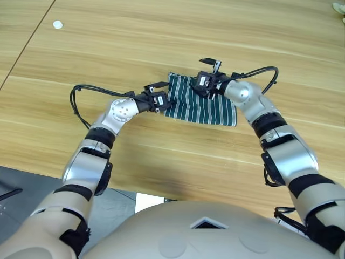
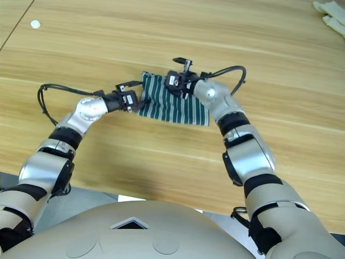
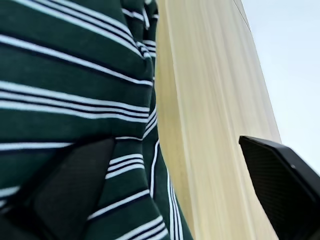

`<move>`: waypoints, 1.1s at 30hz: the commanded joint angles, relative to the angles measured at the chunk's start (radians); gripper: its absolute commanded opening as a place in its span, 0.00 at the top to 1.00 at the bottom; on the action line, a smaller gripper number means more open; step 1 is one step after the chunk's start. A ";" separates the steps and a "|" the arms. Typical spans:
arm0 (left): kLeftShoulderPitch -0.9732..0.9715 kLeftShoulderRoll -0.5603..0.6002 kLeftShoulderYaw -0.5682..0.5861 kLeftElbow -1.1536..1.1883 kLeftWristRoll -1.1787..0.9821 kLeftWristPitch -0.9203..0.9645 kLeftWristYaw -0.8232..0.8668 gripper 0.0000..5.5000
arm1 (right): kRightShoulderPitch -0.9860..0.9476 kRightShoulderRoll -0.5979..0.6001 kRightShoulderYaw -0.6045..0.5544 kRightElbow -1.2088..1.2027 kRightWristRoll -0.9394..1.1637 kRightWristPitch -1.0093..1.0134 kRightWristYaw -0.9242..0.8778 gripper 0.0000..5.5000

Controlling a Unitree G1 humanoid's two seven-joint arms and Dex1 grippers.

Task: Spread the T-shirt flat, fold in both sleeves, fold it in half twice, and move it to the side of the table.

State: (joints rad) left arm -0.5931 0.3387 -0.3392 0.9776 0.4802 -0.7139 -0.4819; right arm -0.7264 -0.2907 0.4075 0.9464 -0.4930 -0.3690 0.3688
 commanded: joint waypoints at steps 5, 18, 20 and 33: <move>0.044 0.090 -0.248 0.005 0.262 0.078 0.072 0.43 | -0.038 0.004 0.051 0.078 -0.057 0.037 -0.051 0.16; 0.048 0.090 -0.292 0.018 0.223 0.094 0.133 0.43 | -0.132 -0.089 -0.036 0.246 -0.022 0.066 -0.240 0.16; 0.046 0.088 -0.287 0.018 0.213 0.091 0.150 0.43 | -0.117 -0.078 -0.092 0.159 0.061 -0.030 -0.208 0.16; 0.011 -0.037 0.237 -0.224 -0.638 0.118 -0.048 0.43 | 0.102 -0.105 0.022 -0.119 0.132 -0.189 0.224 0.16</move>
State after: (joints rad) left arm -0.5907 0.3239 -0.1818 0.8508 0.0168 -0.6488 -0.4218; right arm -0.6574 -0.3565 0.3858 0.8441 -0.3180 -0.5514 0.5285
